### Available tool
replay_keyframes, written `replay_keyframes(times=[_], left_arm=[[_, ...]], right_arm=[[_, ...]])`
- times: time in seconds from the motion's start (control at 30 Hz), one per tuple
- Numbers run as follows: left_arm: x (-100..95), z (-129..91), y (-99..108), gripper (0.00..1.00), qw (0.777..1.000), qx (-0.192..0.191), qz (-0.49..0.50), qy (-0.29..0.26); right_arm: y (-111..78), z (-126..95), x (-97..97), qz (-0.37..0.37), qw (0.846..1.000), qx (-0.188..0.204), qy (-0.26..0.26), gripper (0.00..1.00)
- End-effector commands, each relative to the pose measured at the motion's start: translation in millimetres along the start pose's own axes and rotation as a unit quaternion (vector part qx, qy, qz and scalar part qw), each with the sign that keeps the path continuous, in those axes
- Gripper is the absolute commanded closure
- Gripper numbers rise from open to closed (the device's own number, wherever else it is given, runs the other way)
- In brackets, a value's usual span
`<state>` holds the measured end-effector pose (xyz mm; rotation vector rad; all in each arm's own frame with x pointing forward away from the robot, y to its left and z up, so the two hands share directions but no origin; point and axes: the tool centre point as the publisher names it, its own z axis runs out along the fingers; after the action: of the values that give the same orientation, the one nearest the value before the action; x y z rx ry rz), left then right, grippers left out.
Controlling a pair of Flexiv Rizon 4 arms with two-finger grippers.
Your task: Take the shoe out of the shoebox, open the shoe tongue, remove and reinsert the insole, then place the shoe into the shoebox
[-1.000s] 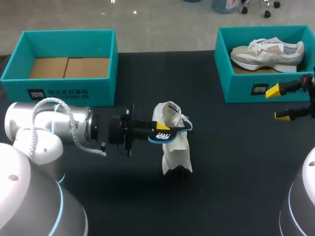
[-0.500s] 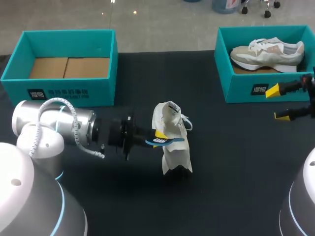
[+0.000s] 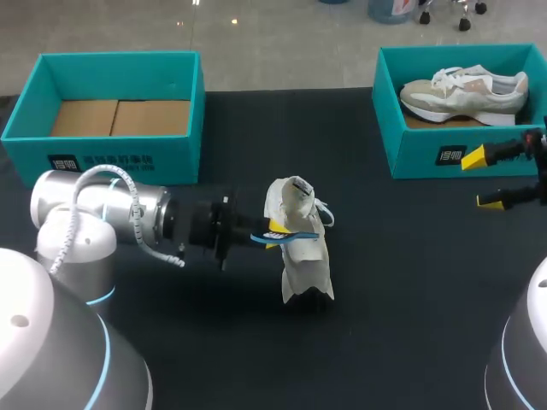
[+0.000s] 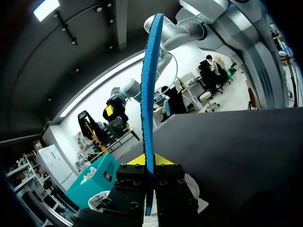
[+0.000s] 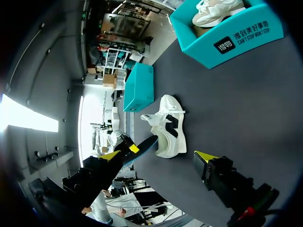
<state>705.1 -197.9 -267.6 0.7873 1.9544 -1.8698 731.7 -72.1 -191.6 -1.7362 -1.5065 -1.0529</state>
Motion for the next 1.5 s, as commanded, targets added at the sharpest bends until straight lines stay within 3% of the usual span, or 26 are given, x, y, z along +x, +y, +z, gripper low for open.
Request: replay_keyframes(times=[0.03,0.57,1.5], left_arm=[[-0.4,3.3,-2.6,1.0,1.0,0.002,-0.001,0.001],[-0.9,30.2,8.4,1.0,1.0,-0.002,-0.028,-0.009],[13.7,29.1,32.6,1.0,0.999,-0.013,-0.05,-0.013]], right_arm=[[-0.7,0.0,0.1,0.0,1.0,0.0,-0.001,0.0],[-0.7,0.0,0.1,0.0,1.0,0.0,-0.001,0.0],[-0.7,0.0,0.1,0.0,1.0,0.0,-0.001,0.0]])
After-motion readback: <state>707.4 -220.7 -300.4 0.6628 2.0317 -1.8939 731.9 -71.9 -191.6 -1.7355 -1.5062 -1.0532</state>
